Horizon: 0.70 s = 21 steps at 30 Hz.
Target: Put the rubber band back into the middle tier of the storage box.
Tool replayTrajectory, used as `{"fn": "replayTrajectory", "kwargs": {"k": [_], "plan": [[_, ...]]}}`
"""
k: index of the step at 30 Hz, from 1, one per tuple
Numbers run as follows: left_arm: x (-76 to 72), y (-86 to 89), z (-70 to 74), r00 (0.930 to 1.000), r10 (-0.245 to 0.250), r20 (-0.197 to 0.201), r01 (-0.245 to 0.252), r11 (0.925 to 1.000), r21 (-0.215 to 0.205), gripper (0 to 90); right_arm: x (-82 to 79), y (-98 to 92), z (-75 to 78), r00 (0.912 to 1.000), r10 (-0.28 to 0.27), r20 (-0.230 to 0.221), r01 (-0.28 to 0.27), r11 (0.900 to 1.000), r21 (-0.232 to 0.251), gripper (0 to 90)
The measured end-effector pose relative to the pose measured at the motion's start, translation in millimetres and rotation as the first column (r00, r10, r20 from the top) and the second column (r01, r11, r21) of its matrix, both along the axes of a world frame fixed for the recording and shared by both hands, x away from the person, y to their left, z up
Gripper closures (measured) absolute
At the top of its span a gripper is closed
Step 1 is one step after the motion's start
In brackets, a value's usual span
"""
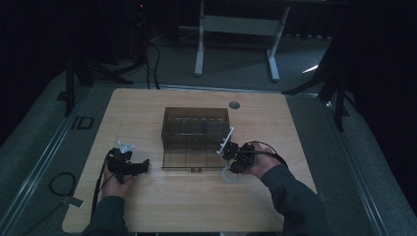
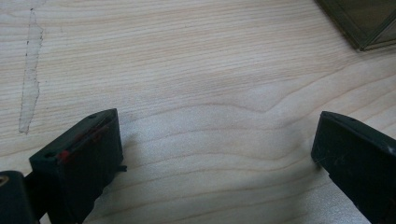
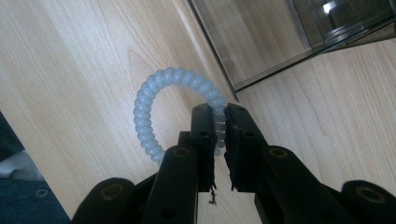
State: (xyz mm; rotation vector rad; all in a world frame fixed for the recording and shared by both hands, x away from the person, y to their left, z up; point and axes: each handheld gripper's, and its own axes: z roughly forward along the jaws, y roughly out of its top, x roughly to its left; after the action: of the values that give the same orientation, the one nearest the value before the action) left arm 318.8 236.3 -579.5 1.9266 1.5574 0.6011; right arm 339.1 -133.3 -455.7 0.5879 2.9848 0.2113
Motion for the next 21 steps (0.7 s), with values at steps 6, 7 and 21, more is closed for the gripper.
{"fn": "replayTrajectory", "kwargs": {"k": [6,7,21], "plan": [[0.0,0.0,0.0,1.0000,0.000,0.000,0.000,1.0000,0.000,1.7,3.1,0.3,3.0,1.0000,-0.009,0.004,0.009,1.000,0.009,81.8],[0.0,0.0,0.0,1.0000,0.000,0.000,0.000,1.0000,0.000,1.7,3.7,0.5,3.6,1.0000,-0.006,0.006,0.006,1.000,0.011,81.8],[0.1,-0.2,-0.2,1.0000,0.002,0.003,-0.002,1.0000,-0.002,1.8,10.1,3.2,10.2,0.9992,-0.033,0.022,0.032,0.999,0.035,81.8]]}}
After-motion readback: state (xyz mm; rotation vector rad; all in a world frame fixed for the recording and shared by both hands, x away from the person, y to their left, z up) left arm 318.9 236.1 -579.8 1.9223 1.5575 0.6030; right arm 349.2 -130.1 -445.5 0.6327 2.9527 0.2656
